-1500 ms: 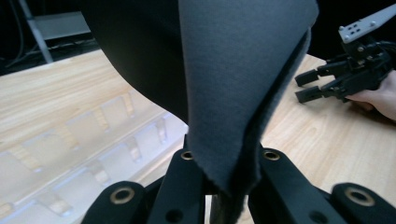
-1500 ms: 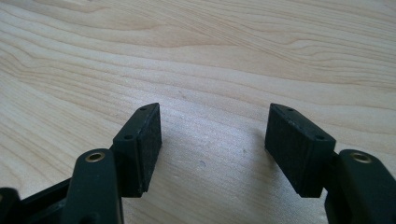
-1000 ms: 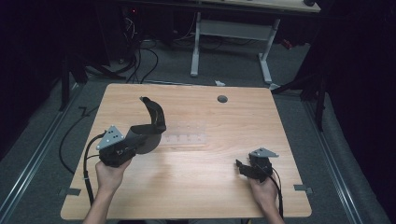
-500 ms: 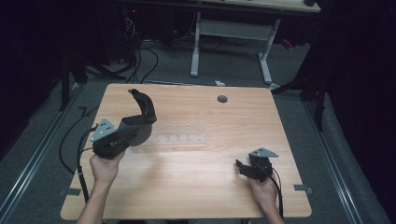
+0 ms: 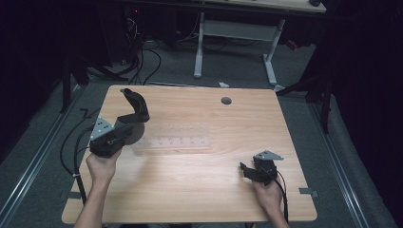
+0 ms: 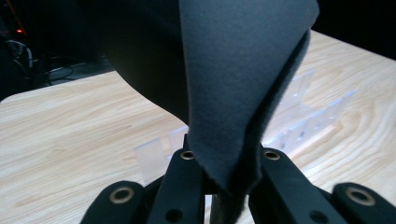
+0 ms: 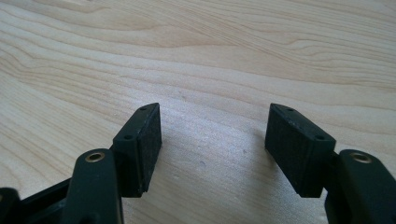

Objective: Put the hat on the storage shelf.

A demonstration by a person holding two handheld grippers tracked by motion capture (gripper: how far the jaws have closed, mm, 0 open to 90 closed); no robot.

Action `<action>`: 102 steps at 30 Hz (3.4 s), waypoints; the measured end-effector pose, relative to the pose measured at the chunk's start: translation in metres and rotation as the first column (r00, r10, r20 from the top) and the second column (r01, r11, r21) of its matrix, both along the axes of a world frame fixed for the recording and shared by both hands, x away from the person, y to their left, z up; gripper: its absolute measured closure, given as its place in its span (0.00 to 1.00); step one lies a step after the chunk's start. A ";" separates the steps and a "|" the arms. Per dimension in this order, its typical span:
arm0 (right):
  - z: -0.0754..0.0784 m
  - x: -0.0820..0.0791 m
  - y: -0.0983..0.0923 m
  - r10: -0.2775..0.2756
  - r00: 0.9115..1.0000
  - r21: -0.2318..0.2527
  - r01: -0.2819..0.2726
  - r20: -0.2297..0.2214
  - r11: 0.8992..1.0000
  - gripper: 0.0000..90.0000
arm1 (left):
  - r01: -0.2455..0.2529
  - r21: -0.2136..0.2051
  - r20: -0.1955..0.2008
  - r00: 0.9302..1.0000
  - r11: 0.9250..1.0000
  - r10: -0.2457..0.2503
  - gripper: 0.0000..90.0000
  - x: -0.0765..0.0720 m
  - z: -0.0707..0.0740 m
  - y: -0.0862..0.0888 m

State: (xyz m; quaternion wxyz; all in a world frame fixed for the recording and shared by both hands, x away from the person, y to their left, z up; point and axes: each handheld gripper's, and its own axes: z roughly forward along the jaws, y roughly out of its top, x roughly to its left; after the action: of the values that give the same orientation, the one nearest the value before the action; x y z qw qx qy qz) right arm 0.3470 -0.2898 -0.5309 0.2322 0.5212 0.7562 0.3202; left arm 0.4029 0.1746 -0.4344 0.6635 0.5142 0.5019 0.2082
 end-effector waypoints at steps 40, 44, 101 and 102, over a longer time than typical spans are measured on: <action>0.000 0.000 0.000 0.001 1.000 -0.001 -0.001 0.001 1.000 0.41 | -0.075 0.014 -0.042 0.996 0.997 0.075 0.95 0.018 -0.007 0.000; 0.000 0.000 0.000 0.000 1.000 0.000 0.000 0.000 1.000 0.41 | -0.072 0.023 -0.047 0.996 0.997 0.073 0.95 0.019 -0.006 -0.005; 0.000 0.000 0.000 0.000 1.000 0.000 0.000 0.000 1.000 0.40 | -0.105 -0.046 -0.159 0.983 0.993 0.096 0.48 -0.006 -0.028 0.013; 0.000 0.000 0.000 0.001 1.000 0.001 -0.001 -0.001 1.000 0.40 | -0.106 -0.049 -0.159 0.983 0.993 0.097 0.48 -0.007 -0.027 0.014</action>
State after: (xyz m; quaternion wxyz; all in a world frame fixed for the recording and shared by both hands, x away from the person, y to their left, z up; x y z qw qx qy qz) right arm 0.3466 -0.2894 -0.5309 0.2316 0.5211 0.7564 0.3204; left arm 0.3954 0.1887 -0.4616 0.6252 0.4834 0.5837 0.1864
